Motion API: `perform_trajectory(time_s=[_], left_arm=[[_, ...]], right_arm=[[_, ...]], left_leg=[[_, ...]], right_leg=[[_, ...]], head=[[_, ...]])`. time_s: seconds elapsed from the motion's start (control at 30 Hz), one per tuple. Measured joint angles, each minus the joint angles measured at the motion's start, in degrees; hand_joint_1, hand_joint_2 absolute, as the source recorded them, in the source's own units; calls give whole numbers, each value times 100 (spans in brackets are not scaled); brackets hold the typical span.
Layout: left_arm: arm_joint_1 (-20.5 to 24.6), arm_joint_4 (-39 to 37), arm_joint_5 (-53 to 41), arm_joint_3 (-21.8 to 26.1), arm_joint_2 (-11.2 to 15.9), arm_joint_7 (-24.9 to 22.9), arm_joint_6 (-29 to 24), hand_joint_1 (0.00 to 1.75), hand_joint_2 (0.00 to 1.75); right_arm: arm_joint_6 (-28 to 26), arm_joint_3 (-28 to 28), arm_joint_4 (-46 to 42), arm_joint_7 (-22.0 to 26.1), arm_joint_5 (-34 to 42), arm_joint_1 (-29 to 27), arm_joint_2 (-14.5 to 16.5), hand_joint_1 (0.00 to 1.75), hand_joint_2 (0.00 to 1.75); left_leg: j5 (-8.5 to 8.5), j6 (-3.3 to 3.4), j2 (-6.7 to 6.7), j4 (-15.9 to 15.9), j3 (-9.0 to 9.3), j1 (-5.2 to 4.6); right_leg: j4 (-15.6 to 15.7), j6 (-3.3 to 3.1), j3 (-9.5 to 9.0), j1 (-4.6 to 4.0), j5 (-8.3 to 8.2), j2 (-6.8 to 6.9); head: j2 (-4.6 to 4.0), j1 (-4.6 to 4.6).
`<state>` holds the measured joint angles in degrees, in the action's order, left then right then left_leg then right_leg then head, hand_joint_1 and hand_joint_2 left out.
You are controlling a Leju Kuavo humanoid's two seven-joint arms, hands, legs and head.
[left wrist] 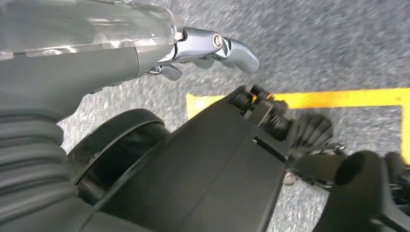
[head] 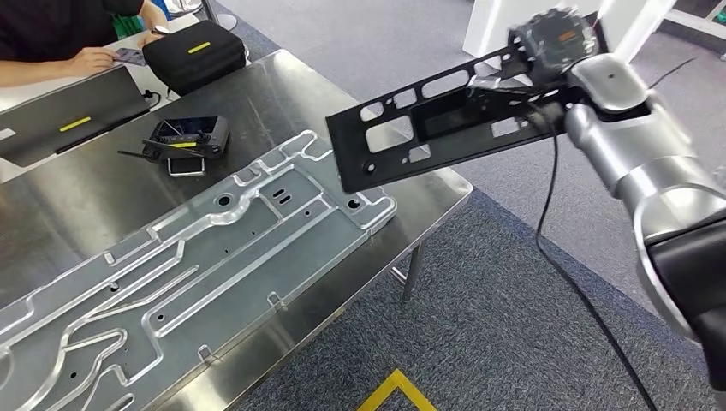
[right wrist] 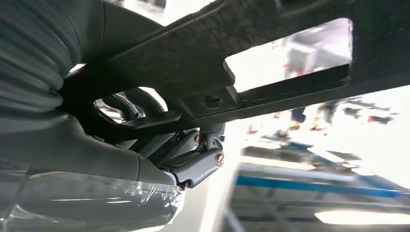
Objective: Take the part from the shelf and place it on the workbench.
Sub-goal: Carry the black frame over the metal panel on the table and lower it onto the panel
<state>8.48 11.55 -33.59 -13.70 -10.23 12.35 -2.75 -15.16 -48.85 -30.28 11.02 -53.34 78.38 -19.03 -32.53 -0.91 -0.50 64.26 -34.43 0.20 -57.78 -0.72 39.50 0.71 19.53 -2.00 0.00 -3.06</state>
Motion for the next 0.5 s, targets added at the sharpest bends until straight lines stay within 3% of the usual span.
perform_trajectory(time_s=[0.07, 0.1, 0.17, 0.23, 0.5], left_arm=[[35, 2, 42, 41, -5, 14, -31, 0, 175], [50, 4, 60, 70, -9, 16, -50, 0, 175], [64, 8, 85, 120, -15, 17, -102, 0, 175], [48, 10, 100, 145, -19, 24, -152, 0, 175], [-23, 10, 118, 276, -11, 50, -220, 0, 175]], right_arm=[[41, -36, 94, 13, 1, -67, 286, 175, 175], [43, -50, 133, 4, 15, -88, 402, 175, 175], [-4, -61, 186, -28, 55, -113, 556, 175, 175], [-55, -58, 220, -52, 97, -107, 623, 175, 175], [-61, -48, 336, -45, 159, -38, 663, 175, 175]], left_leg=[[571, 52, -3, -504, 20, -18], [674, 97, -2, -591, 13, -32], [731, 141, 27, -616, 19, -45], [767, 141, 84, -631, 14, -46], [748, 207, 139, -616, -3, -63]], right_leg=[[-19, 45, -48, 3, 52, -27], [-22, 75, -45, 3, 62, -33], [-27, 93, -37, -5, 85, -17], [-26, 83, -48, -7, 102, 30], [17, 119, -76, 6, 101, 84]], head=[[0, 0], [0, 0], [0, 0], [0, -1], [0, 0]])
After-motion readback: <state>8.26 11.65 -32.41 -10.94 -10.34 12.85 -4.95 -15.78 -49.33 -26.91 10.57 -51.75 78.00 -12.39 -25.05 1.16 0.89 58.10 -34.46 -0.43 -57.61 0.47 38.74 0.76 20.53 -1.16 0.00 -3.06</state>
